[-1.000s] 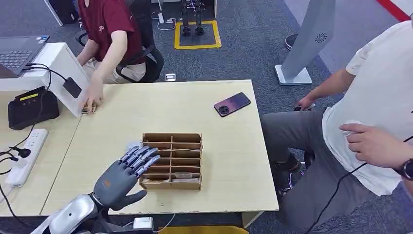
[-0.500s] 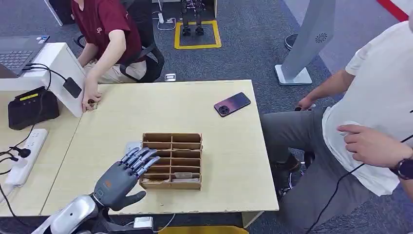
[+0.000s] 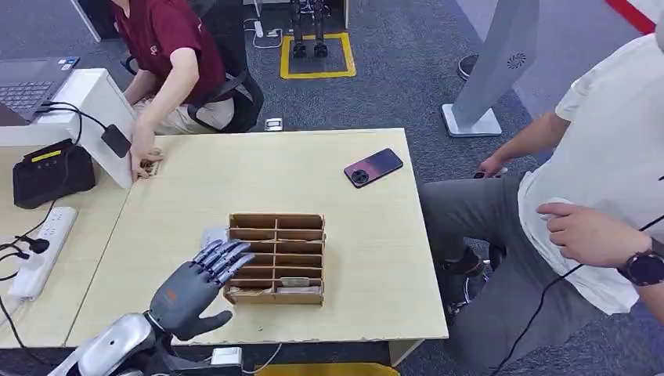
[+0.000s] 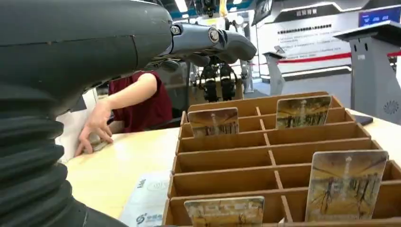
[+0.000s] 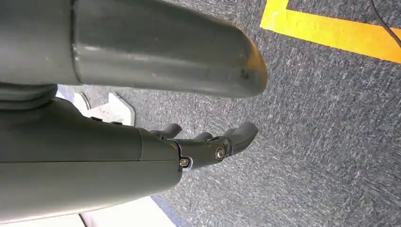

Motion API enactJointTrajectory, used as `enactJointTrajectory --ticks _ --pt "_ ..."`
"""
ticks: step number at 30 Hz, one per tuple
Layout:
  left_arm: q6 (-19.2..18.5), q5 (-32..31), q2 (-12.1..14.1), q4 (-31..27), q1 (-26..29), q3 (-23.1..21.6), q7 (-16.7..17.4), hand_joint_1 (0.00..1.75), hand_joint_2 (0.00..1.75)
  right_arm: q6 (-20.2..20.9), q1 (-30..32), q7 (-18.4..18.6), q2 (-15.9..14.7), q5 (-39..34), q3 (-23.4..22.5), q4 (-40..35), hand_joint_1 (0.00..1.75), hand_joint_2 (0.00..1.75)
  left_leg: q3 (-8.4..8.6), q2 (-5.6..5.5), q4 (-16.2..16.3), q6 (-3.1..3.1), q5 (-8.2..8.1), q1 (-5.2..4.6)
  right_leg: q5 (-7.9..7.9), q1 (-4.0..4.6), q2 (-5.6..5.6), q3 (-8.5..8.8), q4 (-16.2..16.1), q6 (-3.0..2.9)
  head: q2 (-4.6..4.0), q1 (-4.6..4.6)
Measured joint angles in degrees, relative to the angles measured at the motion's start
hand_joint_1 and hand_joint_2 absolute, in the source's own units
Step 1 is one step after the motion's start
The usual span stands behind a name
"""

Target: Pass the card to the sensor for recognition and then transmit it.

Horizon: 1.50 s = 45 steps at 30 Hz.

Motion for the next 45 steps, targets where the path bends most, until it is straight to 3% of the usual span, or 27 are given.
enactJointTrajectory --ticks 26,45 --pt "-0.98 -0.46 -0.18 3.65 0.08 -2.60 0.24 0.00 1.75 0.44 -0.02 0.00 0.00 1.05 -0.04 0.02 0.00 0.00 0.00 0.00 0.00 0.00 0.00 0.00 0.00 0.00 0.00 0.00 0.00 0.00 0.00 0.02" --pt "-0.18 -2.21 -2.21 5.62 -0.03 -2.93 2.01 0.00 1.75 0.42 -0.04 -0.07 0.02 1.66 -0.04 0.02 0.00 0.00 0.00 0.00 0.00 0.00 0.00 0.00 0.00 0.00 0.00 0.00 0.00 0.00 0.00 0.02"
